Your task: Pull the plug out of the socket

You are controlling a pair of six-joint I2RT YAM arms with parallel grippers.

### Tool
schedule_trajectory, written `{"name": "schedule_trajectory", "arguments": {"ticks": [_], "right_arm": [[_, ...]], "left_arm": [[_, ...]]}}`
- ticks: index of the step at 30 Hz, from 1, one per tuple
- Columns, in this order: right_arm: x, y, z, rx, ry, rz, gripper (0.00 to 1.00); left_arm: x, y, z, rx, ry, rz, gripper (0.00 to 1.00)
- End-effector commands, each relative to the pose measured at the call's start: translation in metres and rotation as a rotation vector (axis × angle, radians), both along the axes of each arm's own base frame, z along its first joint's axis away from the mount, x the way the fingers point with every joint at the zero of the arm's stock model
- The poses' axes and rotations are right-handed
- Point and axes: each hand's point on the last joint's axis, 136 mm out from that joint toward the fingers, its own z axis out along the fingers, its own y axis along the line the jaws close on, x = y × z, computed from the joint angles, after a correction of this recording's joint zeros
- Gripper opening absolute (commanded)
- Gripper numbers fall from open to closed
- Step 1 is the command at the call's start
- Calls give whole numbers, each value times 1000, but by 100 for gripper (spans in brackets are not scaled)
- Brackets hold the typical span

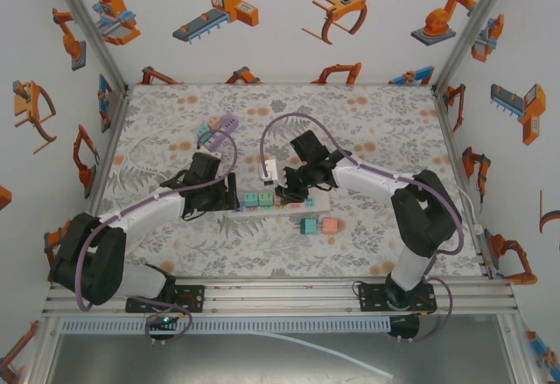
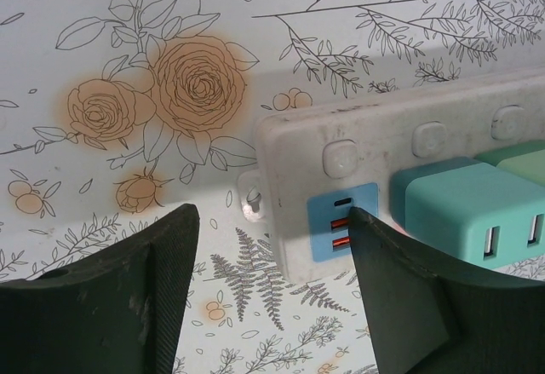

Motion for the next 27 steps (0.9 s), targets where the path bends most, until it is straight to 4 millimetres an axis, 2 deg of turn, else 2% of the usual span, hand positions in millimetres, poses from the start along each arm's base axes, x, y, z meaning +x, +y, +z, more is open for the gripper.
{"name": "schedule_trajectory", "arguments": {"ticks": [1,13,21,27], "right_arm": [[1,16,34,112,7,34,13],[6,10,48,173,2,10,11],[7,3,56,187,-18,-7,11],[7,-2,63,205,-30,-29,11]], "left_arm": [[-14,22,-30,168,70,1,66],[-16,28,-39,236,79,11,65],[-14,26,-31,235,62,9,65],[-11,20,-15,210,25,3,65]]}}
